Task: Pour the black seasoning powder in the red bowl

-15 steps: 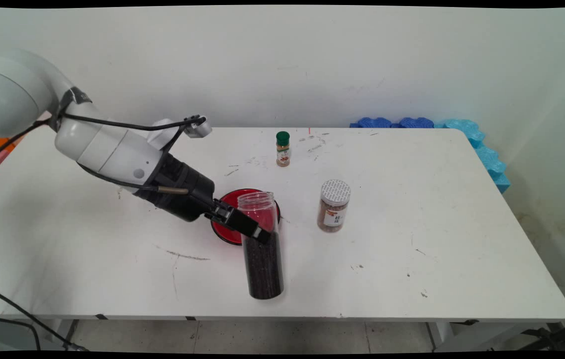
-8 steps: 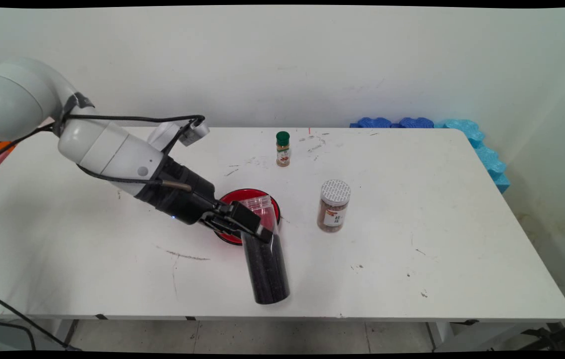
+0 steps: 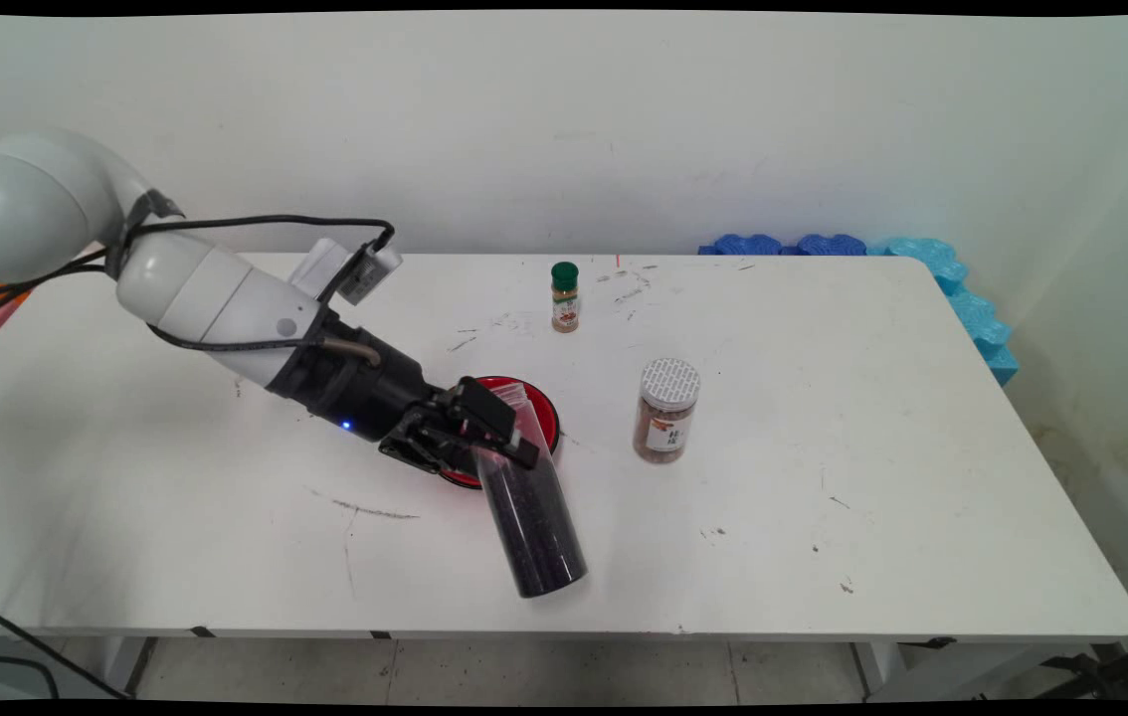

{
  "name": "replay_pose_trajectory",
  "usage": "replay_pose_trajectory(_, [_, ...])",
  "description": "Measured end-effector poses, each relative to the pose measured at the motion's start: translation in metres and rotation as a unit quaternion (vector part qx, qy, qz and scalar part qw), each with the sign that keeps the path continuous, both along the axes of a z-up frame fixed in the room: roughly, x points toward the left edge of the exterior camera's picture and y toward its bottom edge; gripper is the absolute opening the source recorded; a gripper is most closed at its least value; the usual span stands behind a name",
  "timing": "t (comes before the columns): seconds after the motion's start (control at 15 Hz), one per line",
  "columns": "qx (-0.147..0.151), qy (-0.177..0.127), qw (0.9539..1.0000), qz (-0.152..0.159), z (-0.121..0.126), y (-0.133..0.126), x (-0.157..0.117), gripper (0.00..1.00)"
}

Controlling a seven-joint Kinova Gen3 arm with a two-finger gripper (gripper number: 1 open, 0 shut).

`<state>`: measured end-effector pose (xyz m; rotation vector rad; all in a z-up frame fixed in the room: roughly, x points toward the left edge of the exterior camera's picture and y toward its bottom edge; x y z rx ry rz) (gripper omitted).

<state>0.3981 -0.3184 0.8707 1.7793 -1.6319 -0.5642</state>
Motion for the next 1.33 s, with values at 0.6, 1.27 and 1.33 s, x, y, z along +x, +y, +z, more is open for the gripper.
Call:
replay_pose_trajectory(0.6, [0.077,0.043,0.9930,0.079,-0.006,-0.005,0.012,0.00])
replay_pose_trajectory(1.27, [0.141,0.082,0.9753,0.149,-0.009,-0.010,0.017,0.00])
replay_pose_trajectory(1.33, [0.147,0.086,0.9730,0.156,-0.009,-0.011,0.017,0.00])
